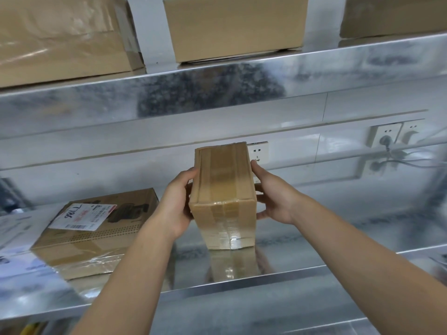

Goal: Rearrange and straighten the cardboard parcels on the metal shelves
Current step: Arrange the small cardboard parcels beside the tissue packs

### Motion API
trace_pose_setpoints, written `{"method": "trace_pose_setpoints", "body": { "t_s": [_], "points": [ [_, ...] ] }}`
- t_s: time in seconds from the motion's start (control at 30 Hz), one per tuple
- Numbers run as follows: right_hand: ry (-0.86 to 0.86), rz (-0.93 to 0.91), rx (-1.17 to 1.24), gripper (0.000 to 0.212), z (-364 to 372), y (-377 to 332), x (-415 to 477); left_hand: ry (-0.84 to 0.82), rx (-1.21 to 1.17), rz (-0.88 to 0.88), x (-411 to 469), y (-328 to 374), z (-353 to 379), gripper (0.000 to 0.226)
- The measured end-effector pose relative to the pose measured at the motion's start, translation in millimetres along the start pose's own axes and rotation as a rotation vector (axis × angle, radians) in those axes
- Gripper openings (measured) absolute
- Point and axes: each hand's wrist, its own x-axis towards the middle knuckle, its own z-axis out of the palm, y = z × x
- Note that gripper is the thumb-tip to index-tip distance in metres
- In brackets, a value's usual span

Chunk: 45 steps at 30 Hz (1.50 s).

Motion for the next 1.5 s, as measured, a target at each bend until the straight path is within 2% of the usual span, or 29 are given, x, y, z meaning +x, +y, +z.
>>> {"method": "trace_pose_setpoints", "body": {
  "t_s": [0.23,0.53,0.77,0.83,0.93,1.0,1.07,1.3,1.5],
  "points": [
    [-0.036,-0.101,0.093,0.036,1,1,-8,0.007,-0.089,0.037,0,-6,-8,0.043],
    [-0.041,-0.161,0.183,0.025,12,3,-10,0.101,-0.158,0.061,5,-24,-7,0.039],
    [-0.045,-0.158,0.280,0.016,15,12,-5,0.136,-0.222,0.088,5,-31,-3,0.074],
    [-0.049,-0.151,0.312,0.016,13,16,-3,0.140,-0.219,0.092,5,-31,-4,0.067],
    [-0.038,-0.142,0.352,0.005,13,19,-2,0.133,-0.210,0.075,6,-34,-6,0.060],
    [-0.024,-0.137,0.363,0.023,14,21,-1,0.128,-0.190,0.080,7,-36,-7,0.049],
    [-0.014,-0.140,0.362,0.031,17,21,-3,0.134,-0.153,0.088,8,-38,-6,0.042],
    [-0.021,-0.176,0.324,0.032,26,28,0,0.155,-0.177,0.057,7,-38,-2,0.043],
    [-0.056,-0.173,0.321,0.035,27,29,1,0.103,-0.215,0.004,7,-37,-4,0.030]
  ]
}}
